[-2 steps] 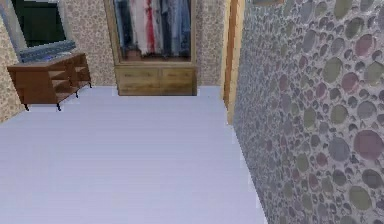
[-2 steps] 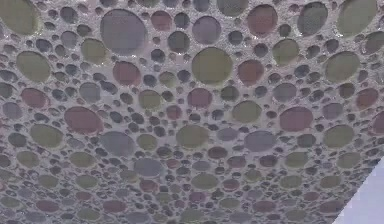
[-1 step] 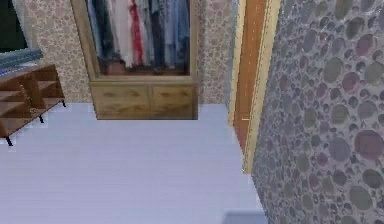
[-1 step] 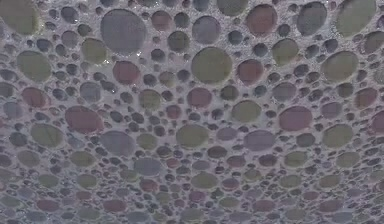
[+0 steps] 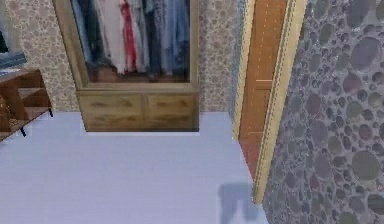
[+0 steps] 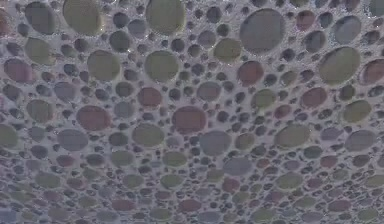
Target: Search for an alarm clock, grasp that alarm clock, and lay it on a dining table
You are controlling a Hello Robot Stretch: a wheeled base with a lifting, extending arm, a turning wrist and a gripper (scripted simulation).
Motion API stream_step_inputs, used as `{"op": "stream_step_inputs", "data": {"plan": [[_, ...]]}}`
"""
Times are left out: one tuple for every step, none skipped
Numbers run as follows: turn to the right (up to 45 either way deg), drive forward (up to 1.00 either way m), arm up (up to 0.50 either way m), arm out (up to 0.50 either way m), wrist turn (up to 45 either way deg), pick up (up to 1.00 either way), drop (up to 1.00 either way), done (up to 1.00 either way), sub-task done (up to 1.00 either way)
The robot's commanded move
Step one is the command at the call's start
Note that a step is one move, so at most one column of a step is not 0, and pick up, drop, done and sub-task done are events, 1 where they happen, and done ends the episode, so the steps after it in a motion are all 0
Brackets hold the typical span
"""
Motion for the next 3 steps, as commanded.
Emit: {"op": "stream_step_inputs", "data": {"plan": [[0.0,1.00,0.00,0.00,0.0,0.00,0.00,0.00,0.00],[0.0,0.50,0.00,0.00,0.0,0.00,0.00,0.00,0.00],[42.0,0.00,0.00,0.00,0.0,0.00,0.00,0.00,0.00]]}}
